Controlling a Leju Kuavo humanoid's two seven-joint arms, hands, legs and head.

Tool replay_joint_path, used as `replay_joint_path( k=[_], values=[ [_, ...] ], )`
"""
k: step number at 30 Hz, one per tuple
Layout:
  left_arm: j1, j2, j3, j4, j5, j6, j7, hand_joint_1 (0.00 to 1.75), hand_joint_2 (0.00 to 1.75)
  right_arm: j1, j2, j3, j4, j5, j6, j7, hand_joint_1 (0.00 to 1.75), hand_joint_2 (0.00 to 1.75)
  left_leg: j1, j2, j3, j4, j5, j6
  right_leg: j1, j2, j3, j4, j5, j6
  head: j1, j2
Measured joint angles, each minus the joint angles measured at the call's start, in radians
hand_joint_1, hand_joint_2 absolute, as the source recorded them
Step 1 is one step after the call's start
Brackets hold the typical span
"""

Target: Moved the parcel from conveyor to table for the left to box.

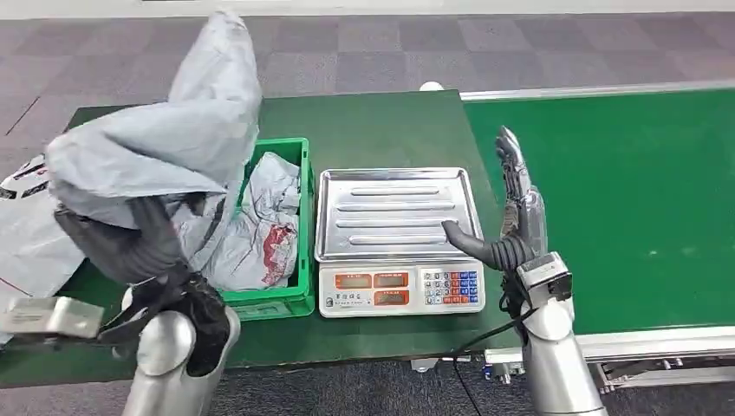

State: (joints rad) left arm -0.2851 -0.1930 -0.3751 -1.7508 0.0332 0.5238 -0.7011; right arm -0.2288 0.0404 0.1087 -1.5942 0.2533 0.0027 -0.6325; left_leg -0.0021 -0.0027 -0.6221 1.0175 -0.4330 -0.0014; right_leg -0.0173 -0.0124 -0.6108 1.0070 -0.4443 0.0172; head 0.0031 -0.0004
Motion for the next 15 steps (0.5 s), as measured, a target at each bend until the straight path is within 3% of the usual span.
replay_joint_path(
  k=[3,6,10,15],
  values=[
    [0.028,-0.013,0.039,-0.069,-0.022,0.018,0.000,1.75,1.75,0.000,0.000,0.000,0.000,0.000,0.000,0.000,0.00,1.75,0.000,0.001,0.000,0.000,0.000,0.000,0.000,0.000,0.000,0.000,0.000,0.000,0.000,0.000],
    [0.031,-0.002,0.046,-0.084,-0.149,0.141,0.000,1.75,1.75,-0.001,0.000,0.000,0.000,0.002,0.000,0.002,0.00,1.75,0.000,0.000,0.000,0.000,0.000,0.000,0.000,-0.001,0.000,0.000,0.000,0.000,0.000,0.000],
    [0.023,0.016,0.046,0.027,-0.251,0.154,0.010,1.75,1.75,-0.001,0.000,0.000,0.000,0.005,0.000,0.003,0.00,1.75,0.000,0.000,0.001,0.000,0.000,0.000,0.000,-0.001,0.000,0.000,0.000,0.000,0.000,0.000],
    [-0.045,0.021,0.046,0.335,-0.445,0.081,0.208,1.75,1.75,0.003,0.000,0.000,0.000,0.028,0.000,0.002,0.00,1.75,0.000,0.000,0.001,0.000,0.001,0.000,0.000,0.000,0.000,0.000,0.002,0.000,0.000,0.000]
  ],
)
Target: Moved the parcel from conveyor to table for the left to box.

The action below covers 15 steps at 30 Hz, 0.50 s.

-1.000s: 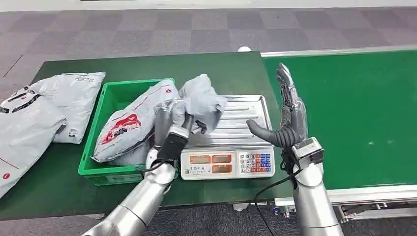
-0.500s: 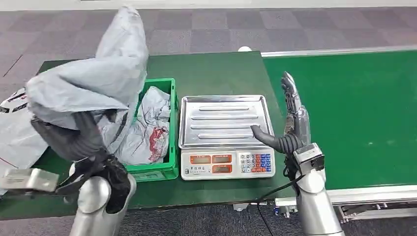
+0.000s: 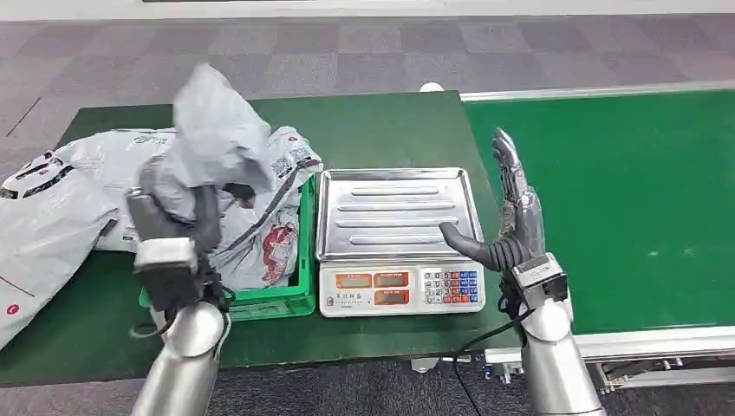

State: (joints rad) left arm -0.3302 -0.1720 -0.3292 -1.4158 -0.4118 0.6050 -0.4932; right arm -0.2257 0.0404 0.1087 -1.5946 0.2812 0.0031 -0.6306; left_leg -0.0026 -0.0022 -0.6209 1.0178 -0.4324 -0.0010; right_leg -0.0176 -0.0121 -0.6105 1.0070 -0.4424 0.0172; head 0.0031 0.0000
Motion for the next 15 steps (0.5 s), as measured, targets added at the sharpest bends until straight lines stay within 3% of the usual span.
replay_joint_path(
  k=[5,8,15],
  values=[
    [-0.076,-0.002,0.000,0.281,-0.254,-0.107,0.234,1.75,1.75,0.000,0.000,0.000,0.000,0.015,-0.001,-0.001,0.00,1.75,0.000,0.001,0.000,0.000,0.000,0.000,0.000,0.002,0.000,0.000,0.000,0.000,0.000,0.000],
    [-0.119,-0.009,-0.002,0.426,-0.327,-0.225,0.278,1.75,1.75,-0.003,0.000,0.000,0.002,0.017,-0.002,0.001,0.00,1.75,0.000,0.001,0.000,0.000,0.000,0.000,0.000,0.002,0.000,0.000,0.000,0.000,0.000,0.000],
    [-0.182,-0.033,-0.011,0.605,-0.412,-0.301,0.354,1.75,1.75,0.000,-0.002,0.000,0.005,0.032,-0.011,0.002,0.00,1.75,0.000,0.002,0.000,0.000,0.000,0.000,0.000,0.002,0.000,0.000,0.000,0.000,0.000,0.000]
  ],
)
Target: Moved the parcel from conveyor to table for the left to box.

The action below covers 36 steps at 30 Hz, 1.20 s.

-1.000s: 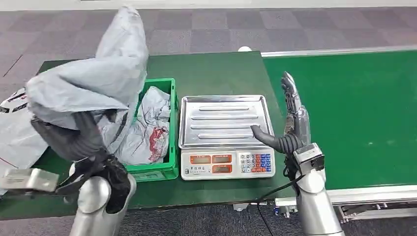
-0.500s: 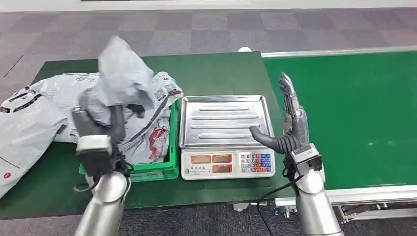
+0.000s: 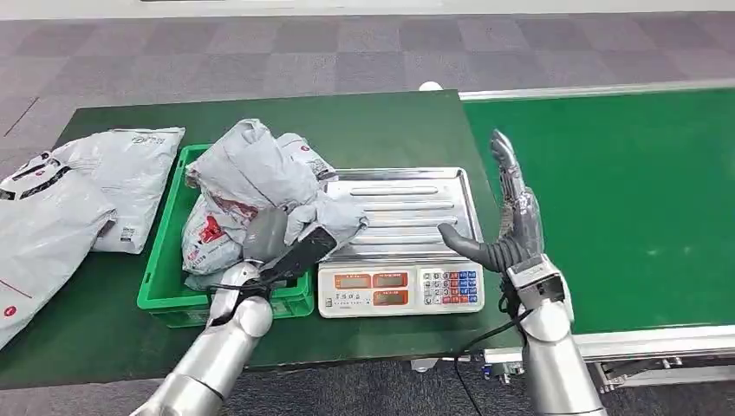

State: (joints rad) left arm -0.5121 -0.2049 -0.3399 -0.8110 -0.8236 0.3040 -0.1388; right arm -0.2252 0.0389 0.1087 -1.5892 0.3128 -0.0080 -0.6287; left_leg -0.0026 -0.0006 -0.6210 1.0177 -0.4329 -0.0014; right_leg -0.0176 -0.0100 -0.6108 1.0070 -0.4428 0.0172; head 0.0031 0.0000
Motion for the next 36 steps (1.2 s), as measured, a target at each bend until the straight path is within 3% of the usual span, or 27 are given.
replay_joint_path(
  k=[2,3,7,11,21,25,28,36],
  values=[
    [-0.014,-0.004,0.000,0.027,-0.005,0.009,0.014,1.75,1.75,0.002,0.000,0.000,0.000,0.002,-0.002,0.000,0.00,1.75,0.000,0.000,0.000,0.000,0.000,0.000,0.000,0.000,0.000,0.000,0.000,0.000,0.000,0.000],
    [-0.019,-0.005,0.000,0.037,0.006,0.012,0.014,0.03,1.75,0.004,0.000,0.000,0.000,0.003,-0.002,0.000,0.00,1.75,0.000,0.000,0.000,0.000,0.000,0.000,0.000,0.000,0.000,0.000,0.000,0.000,0.000,0.000],
    [-0.022,-0.016,0.022,0.058,0.072,0.051,-0.025,0.00,1.75,0.011,0.000,0.000,0.000,0.002,0.002,0.000,0.00,1.75,0.000,0.000,0.000,0.000,0.000,0.000,0.000,0.000,0.001,0.000,0.000,0.000,0.000,0.000],
    [0.001,-0.031,0.078,0.019,0.201,0.219,-0.185,0.00,1.75,0.012,0.000,0.000,0.006,-0.005,0.002,-0.003,0.00,1.75,0.000,0.000,0.000,0.000,0.000,0.000,0.000,0.000,0.001,0.000,0.000,0.000,0.000,0.000],
    [0.027,-0.033,0.119,-0.060,0.248,0.254,-0.232,0.00,1.75,0.011,0.000,0.000,0.012,-0.009,-0.001,-0.004,0.00,1.75,0.000,-0.001,-0.001,0.000,0.000,0.000,0.000,-0.002,0.001,0.000,0.000,0.000,0.000,0.000],
    [0.061,-0.038,0.148,-0.144,0.413,0.385,-0.456,0.00,1.75,0.009,0.000,0.002,0.021,-0.026,-0.004,-0.007,0.00,1.75,0.000,-0.001,-0.001,0.000,0.000,0.000,0.000,-0.001,0.000,0.000,-0.001,0.000,0.000,0.000],
    [0.094,-0.045,0.181,-0.231,0.455,0.393,-0.546,0.00,1.75,-0.003,-0.002,0.014,0.035,-0.042,-0.007,-0.010,0.00,1.75,0.000,-0.001,-0.001,0.000,0.000,0.000,0.000,-0.001,0.000,0.000,-0.001,0.000,0.000,0.000],
    [0.164,-0.057,0.198,-0.438,0.505,0.394,-0.561,0.00,1.75,-0.020,-0.015,0.032,0.062,-0.061,-0.016,-0.010,0.00,1.75,0.000,-0.001,-0.001,0.000,0.000,0.000,0.000,-0.002,0.000,0.000,-0.001,0.000,0.000,0.000]
  ],
)
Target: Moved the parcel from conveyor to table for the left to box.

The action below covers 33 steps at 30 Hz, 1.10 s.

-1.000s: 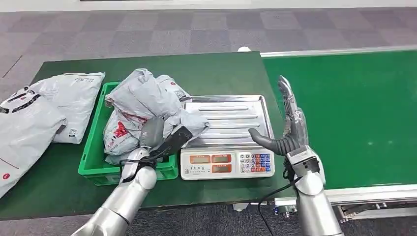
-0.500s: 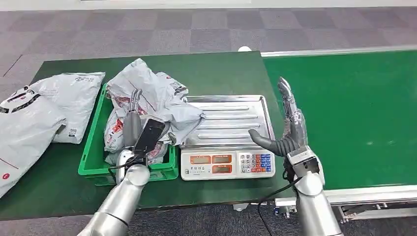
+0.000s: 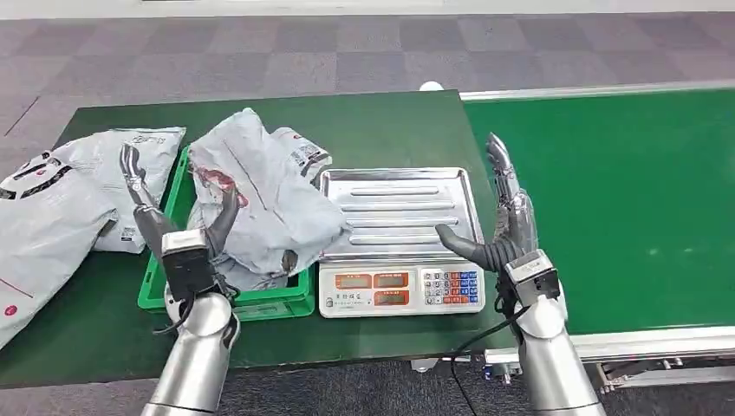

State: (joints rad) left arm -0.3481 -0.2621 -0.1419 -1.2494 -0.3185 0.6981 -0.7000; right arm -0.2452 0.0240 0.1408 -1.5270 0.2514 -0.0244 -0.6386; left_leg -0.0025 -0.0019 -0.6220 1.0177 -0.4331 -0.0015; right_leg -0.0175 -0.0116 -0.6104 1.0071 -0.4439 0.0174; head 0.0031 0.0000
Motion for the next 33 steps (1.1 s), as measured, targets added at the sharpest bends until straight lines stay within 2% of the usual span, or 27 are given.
replay_joint_path(
  k=[12,16,17,21,25,28,33],
  values=[
    [0.061,-0.042,0.049,-0.273,0.014,0.000,0.000,0.00,1.75,-0.018,-0.006,0.011,0.021,-0.018,-0.015,0.008,0.00,1.75,0.000,0.000,0.000,0.000,0.000,0.000,0.000,0.000,0.000,0.000,0.000,0.000,0.000,0.000],
    [0.065,-0.030,0.034,-0.316,0.169,-0.018,0.000,0.00,1.75,-0.020,-0.006,0.016,0.021,-0.037,-0.036,0.013,0.00,1.75,0.000,0.000,0.000,0.000,0.000,0.000,0.000,-0.001,-0.001,0.000,0.000,0.000,0.000,0.000],
    [0.065,-0.012,0.006,-0.315,0.225,-0.069,0.000,0.00,1.75,-0.023,-0.006,0.016,0.022,-0.050,-0.042,0.015,0.00,1.75,0.000,0.000,0.000,0.000,0.000,0.000,0.000,-0.001,-0.001,0.000,0.000,0.000,0.000,0.000],
    [0.062,0.033,-0.109,-0.265,0.367,-0.512,0.002,0.00,1.75,-0.046,-0.006,0.016,0.039,-0.114,-0.059,0.028,0.00,1.75,0.000,0.000,0.000,0.000,0.000,0.000,0.000,0.000,0.000,0.000,0.000,0.000,0.000,0.000],
    [0.050,0.053,-0.163,-0.219,0.358,-0.637,0.001,0.00,1.75,-0.057,-0.006,0.013,0.060,-0.168,-0.074,0.057,0.00,1.75,-0.001,0.002,0.001,0.000,0.000,0.000,-0.001,0.003,-0.002,0.000,0.001,0.000,0.000,0.000],
    [0.034,0.058,-0.207,-0.129,0.416,-0.829,0.020,0.00,1.75,-0.064,-0.007,-0.011,0.089,-0.201,-0.084,0.082,0.00,1.75,-0.001,0.001,0.001,0.000,0.000,0.001,-0.001,0.000,-0.001,0.000,0.000,0.001,0.000,0.000],
    [-0.006,0.059,-0.251,0.017,0.398,-0.895,0.063,0.00,1.75,-0.071,-0.007,-0.082,0.151,-0.222,-0.104,0.087,0.00,1.75,-0.001,0.002,0.001,0.000,0.000,0.000,-0.001,0.002,-0.001,0.000,0.001,0.001,0.000,0.000]
  ],
)
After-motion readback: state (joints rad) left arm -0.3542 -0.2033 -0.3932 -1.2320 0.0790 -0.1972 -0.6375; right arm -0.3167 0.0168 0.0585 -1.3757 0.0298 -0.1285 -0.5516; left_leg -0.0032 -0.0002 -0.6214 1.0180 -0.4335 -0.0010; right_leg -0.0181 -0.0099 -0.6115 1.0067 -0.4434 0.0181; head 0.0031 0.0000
